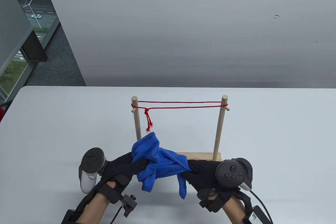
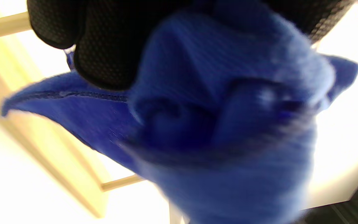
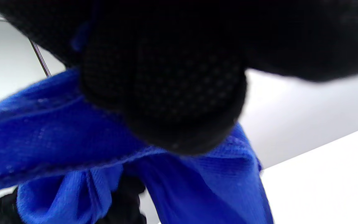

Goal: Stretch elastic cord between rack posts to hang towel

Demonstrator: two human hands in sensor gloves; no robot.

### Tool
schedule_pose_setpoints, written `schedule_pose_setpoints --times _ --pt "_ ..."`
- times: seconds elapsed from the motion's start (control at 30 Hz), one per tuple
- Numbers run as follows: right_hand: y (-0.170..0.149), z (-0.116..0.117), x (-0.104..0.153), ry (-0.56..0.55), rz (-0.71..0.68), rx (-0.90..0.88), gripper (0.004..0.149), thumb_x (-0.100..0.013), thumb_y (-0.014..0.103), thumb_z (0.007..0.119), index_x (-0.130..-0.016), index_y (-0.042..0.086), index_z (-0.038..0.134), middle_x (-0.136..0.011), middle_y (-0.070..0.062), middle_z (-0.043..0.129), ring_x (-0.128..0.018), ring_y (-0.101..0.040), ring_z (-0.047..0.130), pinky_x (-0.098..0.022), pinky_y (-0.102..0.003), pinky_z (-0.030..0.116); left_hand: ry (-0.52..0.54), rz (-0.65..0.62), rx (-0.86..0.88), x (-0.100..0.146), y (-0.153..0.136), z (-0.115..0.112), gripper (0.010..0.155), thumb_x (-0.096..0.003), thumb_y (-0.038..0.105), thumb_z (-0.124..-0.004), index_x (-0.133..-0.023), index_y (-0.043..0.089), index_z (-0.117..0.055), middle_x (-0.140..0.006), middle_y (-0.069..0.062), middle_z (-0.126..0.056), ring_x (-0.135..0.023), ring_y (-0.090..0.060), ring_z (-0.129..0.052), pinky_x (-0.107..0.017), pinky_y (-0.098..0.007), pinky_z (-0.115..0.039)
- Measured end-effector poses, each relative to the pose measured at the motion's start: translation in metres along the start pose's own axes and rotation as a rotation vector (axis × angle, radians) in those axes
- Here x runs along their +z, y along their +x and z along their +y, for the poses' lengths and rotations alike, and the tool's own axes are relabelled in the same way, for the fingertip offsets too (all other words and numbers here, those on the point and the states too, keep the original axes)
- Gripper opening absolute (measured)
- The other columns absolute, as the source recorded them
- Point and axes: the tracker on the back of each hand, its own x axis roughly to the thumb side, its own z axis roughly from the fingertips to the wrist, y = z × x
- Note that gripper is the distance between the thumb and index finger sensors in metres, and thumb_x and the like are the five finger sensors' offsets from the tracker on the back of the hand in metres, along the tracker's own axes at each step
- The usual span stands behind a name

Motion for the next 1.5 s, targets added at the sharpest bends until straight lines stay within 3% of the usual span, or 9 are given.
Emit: schedule_pose_setpoints --times 0.2,0.4,0.5,0.7,0.8,0.97,1.1,1.27,1.5 --pt "0.006 -0.022 0.002 -0.043 0.018 0.05 0.044 -0.041 0.048 0.08 -0.063 0.011 0.092 -0.033 0.006 0.103 -0.014 -0.011 0.107 -0.005 -0.029 0.089 -0.116 0.111 -0.069 -0.003 -0.02 -0.003 0.072 -0.0467 0.068 -0.076 -0.092 0.012 -0.082 -0.079 -0.013 -0.098 -0.057 -0.038 -0.102 -0.058 -0.058 -0.075" --pt "0.007 -0.043 0.003 -0.061 0.069 0.062 0.044 -0.042 0.047 0.08 -0.063 0.01 0.093 -0.032 0.006 0.103 -0.013 -0.011 0.107 -0.004 -0.029 0.089 -0.135 0.231 -0.185 -0.004 -0.029 0.005 0.072 -0.0486 0.066 -0.075 -0.098 0.012 -0.075 -0.089 -0.016 -0.091 -0.066 -0.041 -0.097 -0.061 -0.06 -0.07" --pt "0.011 -0.049 0.004 -0.104 0.116 0.084 0.044 -0.042 0.047 0.08 -0.061 0.009 0.093 -0.03 0.005 0.103 -0.012 -0.011 0.107 -0.004 -0.03 0.089 -0.116 0.213 -0.224 -0.003 -0.026 0.009 0.069 -0.0485 0.06 -0.078 -0.099 0.013 -0.073 -0.093 -0.016 -0.087 -0.07 -0.041 -0.095 -0.062 -0.06 -0.068" --pt "0.015 -0.059 0.004 -0.081 0.163 0.058 0.044 -0.043 0.046 0.08 -0.06 0.008 0.093 -0.028 0.005 0.103 -0.01 -0.011 0.107 -0.003 -0.03 0.089 -0.047 0.148 -0.329 0.008 -0.004 0.021 0.065 -0.0476 0.053 -0.082 -0.099 0.014 -0.073 -0.094 -0.015 -0.087 -0.073 -0.041 -0.094 -0.063 -0.061 -0.068" --pt "0.019 -0.065 0.003 -0.101 0.164 0.067 0.045 -0.043 0.047 0.08 -0.059 0.007 0.094 -0.027 0.005 0.103 -0.01 -0.011 0.106 -0.002 -0.03 0.089 -0.062 0.15 -0.355 0.011 0.005 0.026 0.064 -0.0471 0.05 -0.083 -0.099 0.014 -0.074 -0.095 -0.015 -0.087 -0.073 -0.041 -0.095 -0.063 -0.061 -0.068" --pt "0.026 -0.08 0.004 -0.151 0.167 0.093 0.045 -0.043 0.046 0.08 -0.059 0.007 0.094 -0.027 0.005 0.103 -0.009 -0.011 0.106 -0.002 -0.03 0.089 -0.13 0.197 -0.312 0.018 0.0 0.04 0.069 -0.048 0.053 -0.082 -0.103 0.014 -0.068 -0.101 -0.017 -0.08 -0.08 -0.044 -0.089 -0.066 -0.062 -0.064" --pt "0.026 -0.086 0.006 -0.176 0.187 0.105 0.045 -0.043 0.046 0.08 -0.059 0.007 0.094 -0.027 0.005 0.103 -0.009 -0.011 0.106 -0.002 -0.03 0.089 -0.062 0.199 -0.317 0.024 -0.004 0.048 0.07 -0.0479 0.054 -0.081 -0.103 0.014 -0.068 -0.101 -0.018 -0.08 -0.08 -0.044 -0.089 -0.065 -0.063 -0.064" --pt "0.024 -0.08 0.004 -0.133 0.217 0.099 0.045 -0.043 0.046 0.08 -0.059 0.006 0.093 -0.027 0.004 0.103 -0.01 -0.012 0.106 -0.002 -0.03 0.089 -0.032 0.112 -0.33 0.025 0.007 0.043 0.07 -0.0467 0.054 -0.084 -0.103 0.015 -0.069 -0.101 -0.016 -0.08 -0.081 -0.044 -0.088 -0.066 -0.063 -0.063" --pt "0.017 -0.063 -0.003 -0.068 0.287 -0.015 0.045 -0.045 0.045 0.08 -0.059 0.005 0.093 -0.027 0.004 0.103 -0.01 -0.012 0.107 -0.002 -0.03 0.088 -0.079 -0.155 -0.468 0.019 0.058 -0.007 0.071 -0.0436 0.054 -0.089 -0.102 0.019 -0.071 -0.101 -0.013 -0.082 -0.084 -0.042 -0.087 -0.067 -0.064 -0.062"
